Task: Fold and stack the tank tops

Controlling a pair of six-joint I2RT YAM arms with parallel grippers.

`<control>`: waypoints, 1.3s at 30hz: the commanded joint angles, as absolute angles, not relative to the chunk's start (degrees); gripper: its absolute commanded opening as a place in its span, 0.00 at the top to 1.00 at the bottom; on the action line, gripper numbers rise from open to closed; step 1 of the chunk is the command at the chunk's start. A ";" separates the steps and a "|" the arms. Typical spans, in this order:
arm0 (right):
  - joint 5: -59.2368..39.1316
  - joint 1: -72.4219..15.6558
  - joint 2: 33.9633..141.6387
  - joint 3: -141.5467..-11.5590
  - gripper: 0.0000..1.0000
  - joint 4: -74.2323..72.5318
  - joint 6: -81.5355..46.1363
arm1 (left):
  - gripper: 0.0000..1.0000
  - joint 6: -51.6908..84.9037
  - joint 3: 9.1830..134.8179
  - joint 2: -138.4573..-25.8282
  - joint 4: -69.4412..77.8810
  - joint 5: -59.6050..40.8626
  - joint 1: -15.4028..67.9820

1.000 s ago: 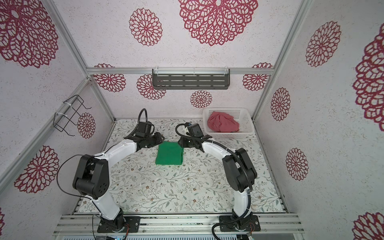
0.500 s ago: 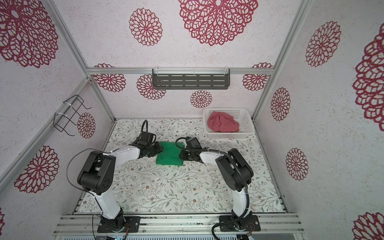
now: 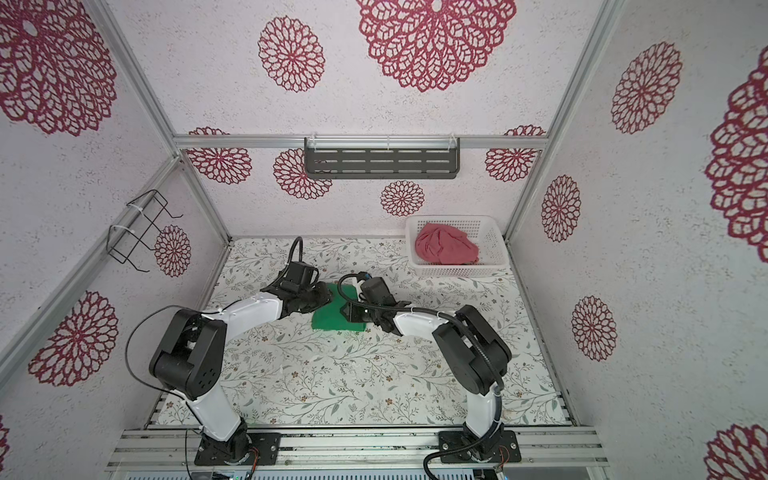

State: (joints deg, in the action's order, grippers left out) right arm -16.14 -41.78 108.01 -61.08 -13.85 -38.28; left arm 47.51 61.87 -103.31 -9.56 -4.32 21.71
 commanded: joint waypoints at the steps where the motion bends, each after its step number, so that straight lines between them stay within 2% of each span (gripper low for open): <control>1: -15.28 -40.61 108.75 -58.70 0.72 -17.33 -41.48 | 0.55 47.78 61.77 -103.95 -9.05 -2.44 21.24; 4: -15.44 -40.14 106.34 -59.05 0.69 -15.56 -39.98 | 0.54 46.67 63.35 -102.40 -11.68 -0.54 21.23; 10: -9.08 -37.93 96.06 -62.48 0.53 -1.26 -30.25 | 0.46 41.98 71.13 -99.45 -23.72 4.31 25.20; 15: -3.60 -32.96 88.19 -59.63 0.40 7.62 -25.41 | 0.46 38.36 78.88 -104.05 -35.04 8.21 30.99; 20: -1.47 -28.57 81.81 -55.89 0.32 10.77 -22.82 | 0.47 37.47 82.63 -109.72 -39.71 8.01 33.13; 29: -3.14 -25.14 78.57 -52.87 0.27 10.23 -21.67 | 0.51 31.87 86.13 -119.30 -46.10 9.32 31.53; 39: -3.95 -22.13 76.23 -50.85 0.27 10.27 -20.00 | 0.52 20.80 87.39 -120.53 -49.96 14.94 18.10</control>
State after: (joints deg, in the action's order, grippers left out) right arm -3.36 -23.44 78.81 -50.70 10.63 -21.91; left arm 26.22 86.46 -118.76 -46.65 10.44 22.52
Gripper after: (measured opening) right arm 0.729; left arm 0.477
